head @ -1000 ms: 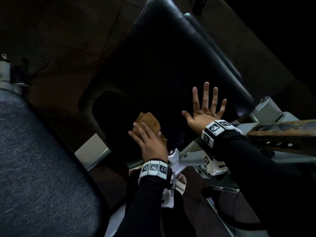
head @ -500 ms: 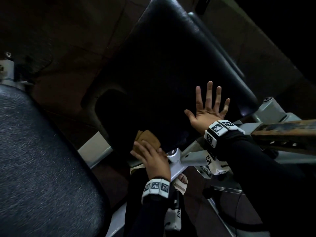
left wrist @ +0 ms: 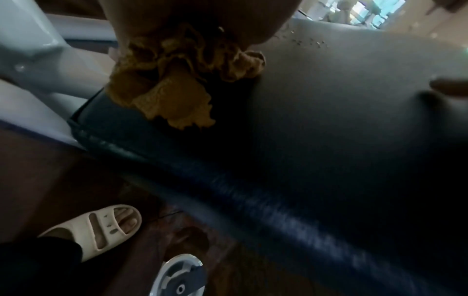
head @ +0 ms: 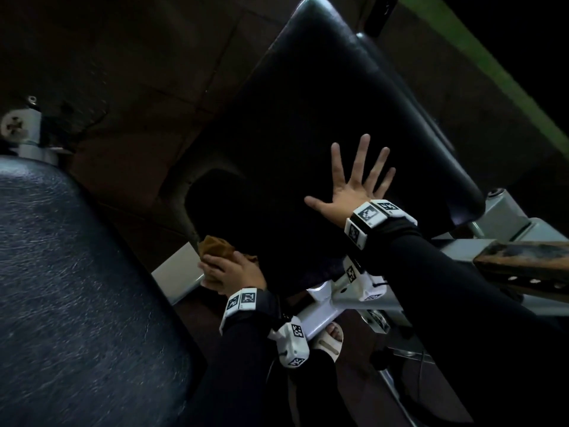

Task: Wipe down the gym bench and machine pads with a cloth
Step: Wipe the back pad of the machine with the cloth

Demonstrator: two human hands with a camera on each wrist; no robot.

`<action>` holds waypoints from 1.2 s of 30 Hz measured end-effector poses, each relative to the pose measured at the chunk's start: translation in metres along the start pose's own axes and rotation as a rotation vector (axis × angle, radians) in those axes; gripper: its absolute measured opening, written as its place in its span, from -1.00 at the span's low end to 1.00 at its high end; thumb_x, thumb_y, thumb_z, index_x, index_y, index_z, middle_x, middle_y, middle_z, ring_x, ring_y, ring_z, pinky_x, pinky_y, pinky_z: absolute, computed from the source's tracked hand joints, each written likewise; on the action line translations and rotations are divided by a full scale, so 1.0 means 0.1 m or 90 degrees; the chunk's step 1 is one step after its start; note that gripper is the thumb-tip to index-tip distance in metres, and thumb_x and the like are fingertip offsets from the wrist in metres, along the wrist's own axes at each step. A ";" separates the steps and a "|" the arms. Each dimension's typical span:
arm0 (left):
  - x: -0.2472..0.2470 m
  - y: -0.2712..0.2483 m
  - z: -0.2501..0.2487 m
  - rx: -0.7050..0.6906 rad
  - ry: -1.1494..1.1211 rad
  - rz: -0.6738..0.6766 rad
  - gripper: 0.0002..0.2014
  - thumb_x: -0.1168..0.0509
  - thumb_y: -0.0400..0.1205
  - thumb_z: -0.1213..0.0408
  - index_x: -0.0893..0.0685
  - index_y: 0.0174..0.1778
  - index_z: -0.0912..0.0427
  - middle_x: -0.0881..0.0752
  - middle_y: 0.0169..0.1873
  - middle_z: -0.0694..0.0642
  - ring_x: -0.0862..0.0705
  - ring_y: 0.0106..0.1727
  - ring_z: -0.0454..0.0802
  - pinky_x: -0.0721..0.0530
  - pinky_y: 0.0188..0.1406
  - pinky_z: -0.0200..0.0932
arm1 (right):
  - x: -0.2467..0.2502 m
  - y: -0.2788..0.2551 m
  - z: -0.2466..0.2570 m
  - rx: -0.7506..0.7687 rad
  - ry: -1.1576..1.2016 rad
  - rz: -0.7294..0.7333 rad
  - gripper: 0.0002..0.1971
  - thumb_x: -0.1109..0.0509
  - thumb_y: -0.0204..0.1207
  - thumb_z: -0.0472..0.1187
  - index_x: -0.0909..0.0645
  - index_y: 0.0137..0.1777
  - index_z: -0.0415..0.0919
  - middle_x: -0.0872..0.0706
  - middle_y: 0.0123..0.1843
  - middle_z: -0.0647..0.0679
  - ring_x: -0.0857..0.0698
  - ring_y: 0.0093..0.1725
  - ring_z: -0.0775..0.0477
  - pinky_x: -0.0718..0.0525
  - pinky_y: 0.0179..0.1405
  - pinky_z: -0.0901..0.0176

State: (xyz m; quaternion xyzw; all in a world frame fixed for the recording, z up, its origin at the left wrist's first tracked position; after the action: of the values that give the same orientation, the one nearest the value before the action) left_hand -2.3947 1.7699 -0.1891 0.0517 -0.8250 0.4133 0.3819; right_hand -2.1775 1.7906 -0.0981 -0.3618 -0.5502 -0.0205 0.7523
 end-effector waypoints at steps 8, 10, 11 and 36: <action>0.17 0.42 -0.46 -0.036 0.055 0.014 -0.41 0.16 0.78 0.02 0.13 0.68 0.19 0.17 0.68 0.17 0.18 0.66 0.25 0.20 0.58 0.16 | 0.02 0.04 0.02 -0.021 0.000 0.056 0.13 -0.21 0.33 0.50 0.70 0.43 0.25 0.84 0.38 -0.13 0.74 0.37 -0.42 0.69 0.18 -0.36; 0.13 0.42 -0.59 -0.110 0.118 0.013 -0.44 0.16 0.79 0.07 0.07 0.68 0.24 0.17 0.67 0.25 0.22 0.65 0.32 0.26 0.56 0.21 | 0.03 0.04 0.03 -0.031 0.001 0.068 0.13 -0.21 0.33 0.51 0.71 0.42 0.24 0.85 0.37 -0.14 0.75 0.36 -0.43 0.69 0.17 -0.36; 0.09 0.36 -0.66 -0.163 0.133 0.009 -0.44 0.13 0.79 0.10 0.03 0.67 0.29 0.15 0.66 0.31 0.22 0.64 0.37 0.28 0.55 0.24 | 0.04 0.04 0.04 -0.031 0.002 0.070 0.13 -0.21 0.32 0.51 0.71 0.42 0.24 0.85 0.37 -0.14 0.75 0.36 -0.42 0.69 0.17 -0.36; 0.03 0.19 -0.67 -0.222 0.167 0.002 -0.40 0.06 0.77 0.11 0.05 0.65 0.37 0.15 0.65 0.36 0.25 0.62 0.42 0.29 0.58 0.28 | 0.02 0.05 0.05 -0.016 0.020 0.059 0.17 -0.24 0.27 0.52 0.68 0.45 0.24 0.84 0.38 -0.11 0.90 0.20 -0.27 0.78 0.12 -0.29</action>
State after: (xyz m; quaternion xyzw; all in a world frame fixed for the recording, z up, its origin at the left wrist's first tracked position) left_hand -2.3657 1.8314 -0.1747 -0.0706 -0.8272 0.2683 0.4887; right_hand -2.1782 1.7979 -0.0983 -0.3961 -0.5205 0.0014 0.7564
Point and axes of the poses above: each hand's wrist, its own y-axis towards the middle knuckle, its own x-axis out of the back of the hand, z = x × y, the point moved 2 cm from there along y, towards the middle knuckle
